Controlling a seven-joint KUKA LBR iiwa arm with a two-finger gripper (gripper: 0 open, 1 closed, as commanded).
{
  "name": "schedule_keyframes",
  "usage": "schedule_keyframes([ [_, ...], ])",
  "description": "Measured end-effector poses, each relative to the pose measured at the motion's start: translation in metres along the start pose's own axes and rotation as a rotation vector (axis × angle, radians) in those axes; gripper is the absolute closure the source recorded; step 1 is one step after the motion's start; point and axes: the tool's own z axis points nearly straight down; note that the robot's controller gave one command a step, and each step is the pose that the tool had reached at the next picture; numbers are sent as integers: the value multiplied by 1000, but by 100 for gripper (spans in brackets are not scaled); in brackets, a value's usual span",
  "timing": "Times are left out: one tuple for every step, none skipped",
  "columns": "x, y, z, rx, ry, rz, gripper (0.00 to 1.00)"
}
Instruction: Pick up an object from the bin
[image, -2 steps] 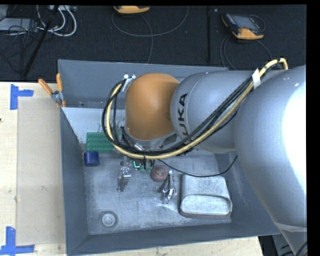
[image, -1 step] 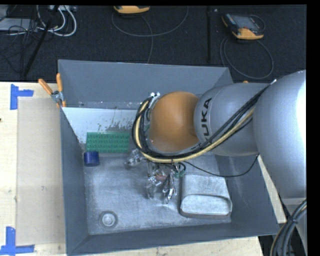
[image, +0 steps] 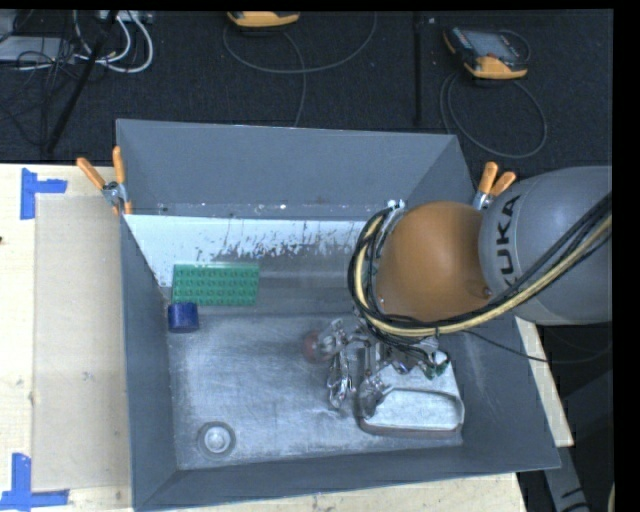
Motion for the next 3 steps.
schedule_keyframes([
  [-17, -34, 41, -6, -7, -442, 0],
  [-15, -38, 39, -1, -2, -438, 100],
  [-11, -54, -107, 2, -9, -627, 100],
])
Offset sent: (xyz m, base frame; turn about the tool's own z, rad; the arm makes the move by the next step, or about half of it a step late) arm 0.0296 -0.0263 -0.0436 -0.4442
